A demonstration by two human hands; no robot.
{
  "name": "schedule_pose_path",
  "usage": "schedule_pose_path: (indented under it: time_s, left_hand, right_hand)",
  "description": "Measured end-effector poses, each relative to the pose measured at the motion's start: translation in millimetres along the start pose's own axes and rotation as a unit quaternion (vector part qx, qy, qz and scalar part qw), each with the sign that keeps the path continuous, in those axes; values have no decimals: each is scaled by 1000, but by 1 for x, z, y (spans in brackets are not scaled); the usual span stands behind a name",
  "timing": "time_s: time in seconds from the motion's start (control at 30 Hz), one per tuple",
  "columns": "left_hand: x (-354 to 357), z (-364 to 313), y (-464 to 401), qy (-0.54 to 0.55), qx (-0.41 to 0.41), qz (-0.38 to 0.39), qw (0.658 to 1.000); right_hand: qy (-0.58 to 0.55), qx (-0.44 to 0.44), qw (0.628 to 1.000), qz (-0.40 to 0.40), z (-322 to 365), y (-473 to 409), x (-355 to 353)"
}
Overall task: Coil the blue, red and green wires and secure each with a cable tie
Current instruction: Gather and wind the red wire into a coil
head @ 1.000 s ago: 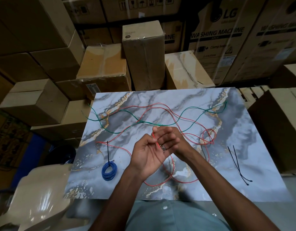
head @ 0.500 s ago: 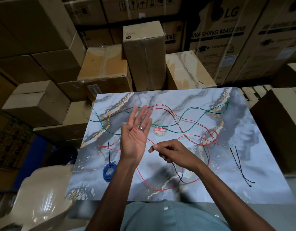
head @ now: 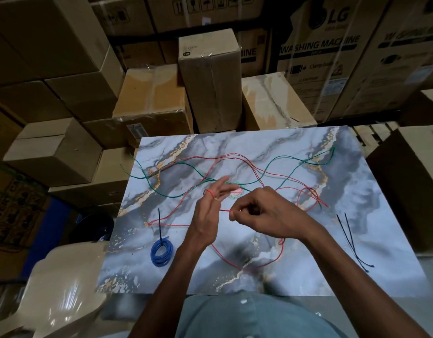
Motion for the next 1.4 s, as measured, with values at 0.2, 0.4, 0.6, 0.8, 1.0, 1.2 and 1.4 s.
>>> schedule_pose_path:
  time_s: [0.2,0.4,0.6,0.8,1.0,1.2,1.4]
  left_hand:
    - [5,-4,19,-22,-67,90,994]
    - [21,-16,21,70,-121,201,969]
    - [32,-32,19,265,-161,259,915]
    - [25,-30,16,389,-120,179,896]
    - [10,-34,3,457,-41,99,883]
    - [-25,-16,-5,433,-21,-31,901]
    - [-23,6,2,306,-48,-52,949]
  right_hand:
    - [-25,-46,999,-3,4,-10,-29]
    - [-95,-84,992,1,0,-30,-37]
    - [-285,-67,956,-3,-22,-47,-22]
    - [-402,16,914,-45,-67,-54,25]
    - [-421,65,905,11,-80,-33,62]
    - [-305,41,951,37,-66,-8,52]
    - [-185,7,982,28,-39,-4,24]
Point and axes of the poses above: each hand's wrist, its own y-axis away from the middle knuckle, its own x-axis out of the palm, z = x × y, the point moved 3 cm from there along -y, towards the middle knuckle, and after that the axes turned 10 degrees about z, right-handed, at the moved point
